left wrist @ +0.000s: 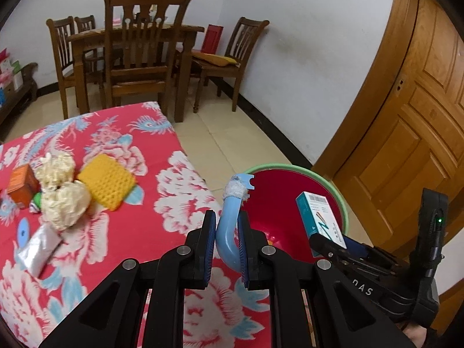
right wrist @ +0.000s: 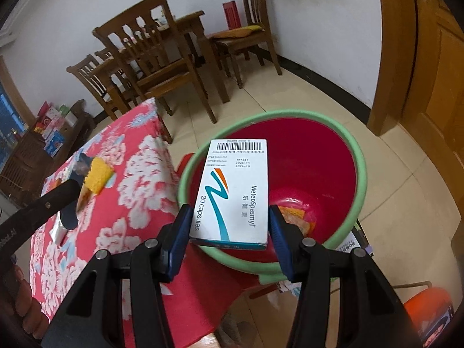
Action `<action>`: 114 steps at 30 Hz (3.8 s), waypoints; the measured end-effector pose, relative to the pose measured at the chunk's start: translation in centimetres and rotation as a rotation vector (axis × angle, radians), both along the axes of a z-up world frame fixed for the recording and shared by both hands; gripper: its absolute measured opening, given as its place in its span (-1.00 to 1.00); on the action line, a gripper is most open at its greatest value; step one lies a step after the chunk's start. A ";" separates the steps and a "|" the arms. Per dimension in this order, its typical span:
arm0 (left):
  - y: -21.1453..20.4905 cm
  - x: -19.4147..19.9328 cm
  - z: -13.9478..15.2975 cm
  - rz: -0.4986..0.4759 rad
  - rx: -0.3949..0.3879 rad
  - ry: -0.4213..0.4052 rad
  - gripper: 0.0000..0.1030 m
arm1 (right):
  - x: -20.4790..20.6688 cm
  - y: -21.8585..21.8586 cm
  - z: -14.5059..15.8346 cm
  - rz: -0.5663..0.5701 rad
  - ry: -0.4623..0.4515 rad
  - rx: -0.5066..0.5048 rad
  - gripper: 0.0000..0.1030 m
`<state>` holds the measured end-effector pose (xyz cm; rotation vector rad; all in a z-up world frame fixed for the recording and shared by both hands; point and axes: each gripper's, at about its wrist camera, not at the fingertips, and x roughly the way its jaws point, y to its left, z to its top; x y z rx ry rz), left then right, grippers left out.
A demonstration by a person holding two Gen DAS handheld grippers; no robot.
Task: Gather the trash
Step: 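Carry the medicine box over the red bucket with the right tool while the left tool carries the tube, then open the right tool to drop the medicine box while the left tool drops the blue tube into the bucket, then move both tools back over the table and grasp the clear plastic bag with the left tool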
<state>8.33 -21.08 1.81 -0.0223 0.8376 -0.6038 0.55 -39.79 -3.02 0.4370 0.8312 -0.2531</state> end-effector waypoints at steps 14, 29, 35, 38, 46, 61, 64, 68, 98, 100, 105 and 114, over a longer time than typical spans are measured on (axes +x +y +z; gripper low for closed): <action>-3.6 1.4 -2.2 -0.039 0.012 0.053 -0.71 | 0.2 -2.8 -1.4 -0.049 0.020 0.053 0.07; -7.7 1.4 -5.0 -0.113 0.059 0.101 -0.71 | -1.4 -5.7 -0.8 -0.139 -0.026 0.082 0.12; -8.4 1.5 -5.7 -0.124 0.069 0.111 -0.71 | -1.8 -6.0 -0.5 -0.149 -0.048 0.088 0.25; -8.7 1.4 -5.7 -0.132 0.070 0.108 -0.71 | -2.0 -6.3 -0.1 -0.165 -0.061 0.090 0.25; -8.8 1.2 -5.1 -0.138 0.046 0.095 0.00 | -2.5 -6.7 0.4 -0.184 -0.072 0.081 0.25; -4.3 0.0 -2.7 -0.077 0.013 0.054 0.00 | -2.7 -4.8 1.6 -0.135 -0.096 0.087 0.25; -2.7 -0.1 -2.2 -0.049 0.015 0.041 0.00 | -2.4 -3.9 1.9 -0.115 -0.099 0.091 0.25; -0.7 -0.2 -1.8 -0.013 0.017 0.030 0.00 | -1.9 -2.3 2.2 -0.074 -0.100 0.086 0.25; 13.9 2.3 -2.8 0.244 0.099 0.021 0.00 | 0.8 7.5 2.3 0.148 -0.065 0.062 0.26; 14.6 2.8 -3.1 0.256 0.121 0.021 0.00 | 0.9 7.8 2.3 0.150 -0.061 0.062 0.26; 16.5 4.1 -3.7 0.290 0.152 0.022 0.00 | 1.2 8.5 2.2 0.156 -0.053 0.060 0.26; 17.9 5.8 -5.9 0.312 0.207 0.042 0.00 | 1.7 9.6 2.1 0.166 -0.034 0.052 0.26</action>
